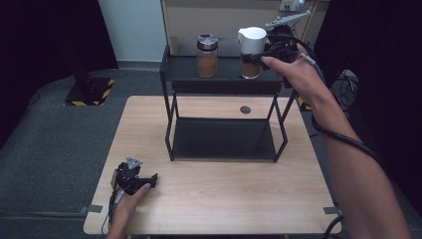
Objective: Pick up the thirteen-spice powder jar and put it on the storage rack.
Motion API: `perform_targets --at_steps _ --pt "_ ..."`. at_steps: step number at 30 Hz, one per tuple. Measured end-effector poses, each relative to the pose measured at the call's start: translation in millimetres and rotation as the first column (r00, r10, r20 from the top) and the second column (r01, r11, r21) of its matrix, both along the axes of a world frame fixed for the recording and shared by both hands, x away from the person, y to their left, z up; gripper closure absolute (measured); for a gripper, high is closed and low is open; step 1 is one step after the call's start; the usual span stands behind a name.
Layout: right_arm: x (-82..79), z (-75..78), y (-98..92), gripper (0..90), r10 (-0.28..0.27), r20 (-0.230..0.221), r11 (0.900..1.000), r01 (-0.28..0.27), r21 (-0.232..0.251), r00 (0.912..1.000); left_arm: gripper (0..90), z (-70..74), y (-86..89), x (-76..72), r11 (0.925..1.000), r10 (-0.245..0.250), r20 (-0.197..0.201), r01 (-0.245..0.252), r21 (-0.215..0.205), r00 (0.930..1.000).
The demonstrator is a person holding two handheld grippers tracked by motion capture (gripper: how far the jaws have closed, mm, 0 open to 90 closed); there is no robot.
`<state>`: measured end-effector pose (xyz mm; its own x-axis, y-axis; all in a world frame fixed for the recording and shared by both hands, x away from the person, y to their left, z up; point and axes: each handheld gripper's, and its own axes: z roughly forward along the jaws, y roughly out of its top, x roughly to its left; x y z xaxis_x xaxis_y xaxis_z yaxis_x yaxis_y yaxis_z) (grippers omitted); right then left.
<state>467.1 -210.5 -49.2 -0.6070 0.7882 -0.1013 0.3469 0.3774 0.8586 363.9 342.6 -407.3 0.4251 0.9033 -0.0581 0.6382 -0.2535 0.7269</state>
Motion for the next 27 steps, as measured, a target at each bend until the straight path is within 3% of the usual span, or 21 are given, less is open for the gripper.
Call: perform_targets --at_steps 27 --pt "1.1 -5.8 -8.6 31.1 -0.012 -0.009 0.999 0.013 0.04 0.9999 0.0 0.0 -0.2 -0.2 1.0 0.0 0.0 0.0 0.0 1.0"
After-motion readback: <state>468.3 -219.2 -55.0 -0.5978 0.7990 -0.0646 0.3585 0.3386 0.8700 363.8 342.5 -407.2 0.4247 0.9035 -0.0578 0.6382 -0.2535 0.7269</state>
